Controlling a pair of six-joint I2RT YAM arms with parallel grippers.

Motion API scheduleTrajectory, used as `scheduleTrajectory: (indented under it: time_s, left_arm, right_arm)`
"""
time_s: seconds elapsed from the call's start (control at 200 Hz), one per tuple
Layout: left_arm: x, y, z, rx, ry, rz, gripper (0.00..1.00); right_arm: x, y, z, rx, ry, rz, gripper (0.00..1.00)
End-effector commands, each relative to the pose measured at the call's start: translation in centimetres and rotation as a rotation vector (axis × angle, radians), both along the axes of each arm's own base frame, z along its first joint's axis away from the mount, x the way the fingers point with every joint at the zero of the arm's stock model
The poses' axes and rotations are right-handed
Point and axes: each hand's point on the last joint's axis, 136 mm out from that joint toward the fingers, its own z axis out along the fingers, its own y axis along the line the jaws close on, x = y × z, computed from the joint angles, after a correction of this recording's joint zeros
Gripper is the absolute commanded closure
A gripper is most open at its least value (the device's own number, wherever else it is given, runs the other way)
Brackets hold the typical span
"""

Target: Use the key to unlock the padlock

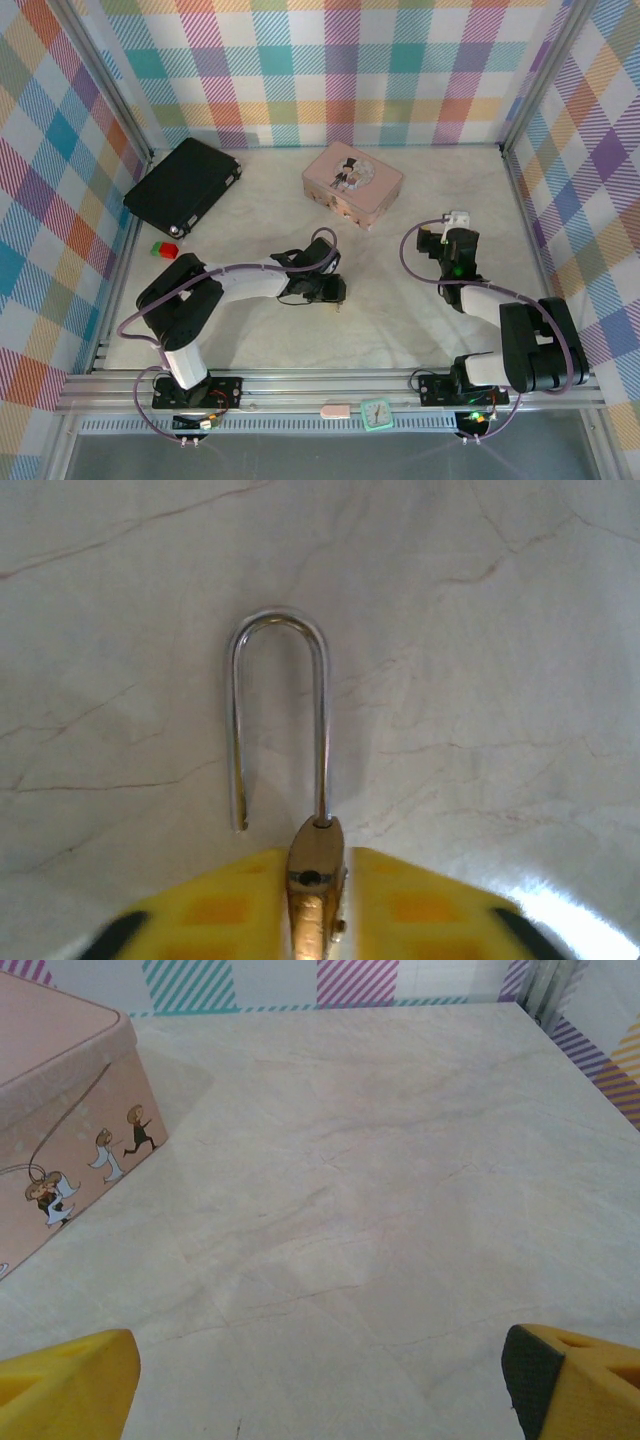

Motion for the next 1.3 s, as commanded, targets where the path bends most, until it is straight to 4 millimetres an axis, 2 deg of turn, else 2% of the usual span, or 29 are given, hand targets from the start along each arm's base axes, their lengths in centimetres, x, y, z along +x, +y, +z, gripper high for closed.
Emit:
scheduleTrajectory:
  time_s: [0.0, 0.12, 0.22, 0.33, 0.51, 0.56, 0.615, 0.77, 0.89, 0.96, 1.03, 1.175, 1.24, 1.295]
  left_arm:
    - [0.6, 0.3, 0.1, 0.043, -0.022, 0.025, 0.59]
    - [1.6, 1.1, 1.8, 0.079, -0.097, 0.039, 0.41]
    - [2.4, 3.1, 3.8, 0.155, -0.169, 0.047, 0.31]
    - [4.5, 5.9, 6.4, 0.226, -0.277, 0.075, 0.23]
    - [8.8, 13.2, 10.3, 0.4, -0.468, 0.175, 0.17]
    - [9.9, 15.6, 11.5, 0.455, -0.522, 0.219, 0.16]
    - [10.9, 18.0, 12.6, 0.495, -0.577, 0.273, 0.15]
    - [13.1, 25.5, 15.2, 0.561, -0.725, 0.497, 0.14]
    - [13.2, 30.7, 15.1, 0.607, -0.79, 0.644, 0.14]
    - [13.2, 32.6, 14.2, 0.635, -0.807, 0.687, 0.14]
    - [13.3, 34.1, 12.5, 0.662, -0.794, 0.71, 0.14]
    - [14.0, 35.2, 9.0, 0.657, -0.81, 0.692, 0.14]
    - [14.3, 35.3, 7.7, 0.609, -0.841, 0.68, 0.14]
    - [14.8, 35.1, 7.3, 0.508, -0.867, 0.686, 0.15]
  right_arm:
    - [0.5, 0.3, 0.9, 0.004, -0.049, 0.026, 0.06]
    - [0.5, 0.5, 0.9, 0.006, -0.051, 0.043, 0.06]
    - [0.7, 0.8, 1.0, 0.001, -0.057, 0.066, 0.07]
    - [1.1, 0.4, 0.9, -0.014, -0.099, 0.061, 0.08]
    - [2.1, 1.0, -0.5, -0.003, -0.061, 0.103, 0.05]
    - [2.2, 0.7, -0.9, 0.029, -0.024, 0.107, 0.0]
    - [2.5, -0.6, -1.6, 0.087, -0.015, 0.074, 0.01]
    - [2.1, -0.7, -1.8, 0.105, -0.045, 0.091, 0.01]
    - [2.0, -0.7, -1.9, 0.106, -0.039, 0.09, 0.01]
    - [2.1, -0.7, -1.8, 0.101, -0.04, 0.09, 0.01]
    - [2.1, -0.6, -1.8, 0.098, -0.041, 0.093, 0.01]
    - [2.1, -0.6, -1.8, 0.099, -0.042, 0.093, 0.01]
    - [2.1, -0.6, -1.8, 0.099, -0.041, 0.094, 0.01]
    - [2.1, -0.6, -1.8, 0.099, -0.04, 0.093, 0.01]
